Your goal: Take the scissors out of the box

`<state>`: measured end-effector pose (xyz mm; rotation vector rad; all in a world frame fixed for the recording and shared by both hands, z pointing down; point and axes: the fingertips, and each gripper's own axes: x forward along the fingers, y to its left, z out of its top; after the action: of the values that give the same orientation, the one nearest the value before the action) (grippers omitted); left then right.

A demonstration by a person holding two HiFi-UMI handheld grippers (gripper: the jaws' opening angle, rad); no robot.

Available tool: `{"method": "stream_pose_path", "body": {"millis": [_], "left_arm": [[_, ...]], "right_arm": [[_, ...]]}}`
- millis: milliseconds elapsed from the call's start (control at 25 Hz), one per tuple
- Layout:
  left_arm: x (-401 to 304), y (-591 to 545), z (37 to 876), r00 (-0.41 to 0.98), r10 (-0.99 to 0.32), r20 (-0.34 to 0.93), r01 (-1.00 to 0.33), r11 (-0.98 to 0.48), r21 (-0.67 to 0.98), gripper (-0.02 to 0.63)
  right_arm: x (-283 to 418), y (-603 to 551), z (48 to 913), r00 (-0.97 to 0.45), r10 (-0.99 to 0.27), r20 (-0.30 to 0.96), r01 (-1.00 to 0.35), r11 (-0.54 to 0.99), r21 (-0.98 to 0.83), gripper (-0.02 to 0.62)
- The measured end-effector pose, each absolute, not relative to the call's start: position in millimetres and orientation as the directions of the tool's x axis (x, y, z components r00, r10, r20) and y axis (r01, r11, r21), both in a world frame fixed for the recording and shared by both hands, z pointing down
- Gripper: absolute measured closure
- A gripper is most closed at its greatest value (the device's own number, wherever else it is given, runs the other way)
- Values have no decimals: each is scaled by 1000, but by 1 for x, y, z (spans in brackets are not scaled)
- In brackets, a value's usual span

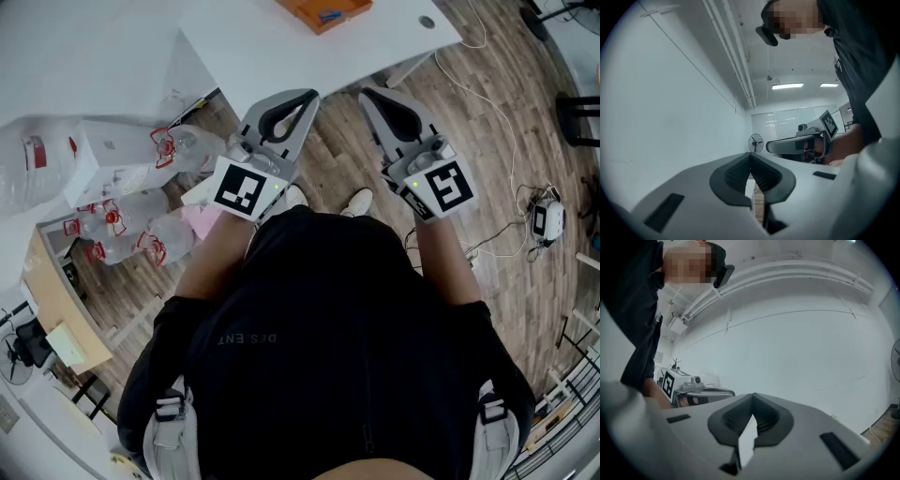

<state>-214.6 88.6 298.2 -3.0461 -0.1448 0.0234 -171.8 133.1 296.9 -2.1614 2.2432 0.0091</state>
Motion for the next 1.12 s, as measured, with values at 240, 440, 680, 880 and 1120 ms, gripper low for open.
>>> {"method": "stream_pose_path", "body": {"millis": [240,440,680,880,1120], "left_arm": [[-203,101,300,994,108,-20,106,-992,-68,586],[-190,111,299,995,101,-21,99,-992,-81,586],[-168,139,304,995,100,-16,98,-992,-76,586],[-146,166,309,996,93,-5,92,-993,-75,586],[-123,197,316,995,103,4,103,-992,-67,586]], "right_arm": [[-155,148,303,-17,-1000,-17,-1000,18,-26,601],[-136,167,308,-4,-1000,-20,-998,6,-61,597],[-115,192,312,-14,-1000,-7,-999,15,-52,597],[-97,218,317,-30,-1000,-6,-998,30,-48,592],[-77,241,317,-55,-998,-3,-998,55,-39,591]]}}
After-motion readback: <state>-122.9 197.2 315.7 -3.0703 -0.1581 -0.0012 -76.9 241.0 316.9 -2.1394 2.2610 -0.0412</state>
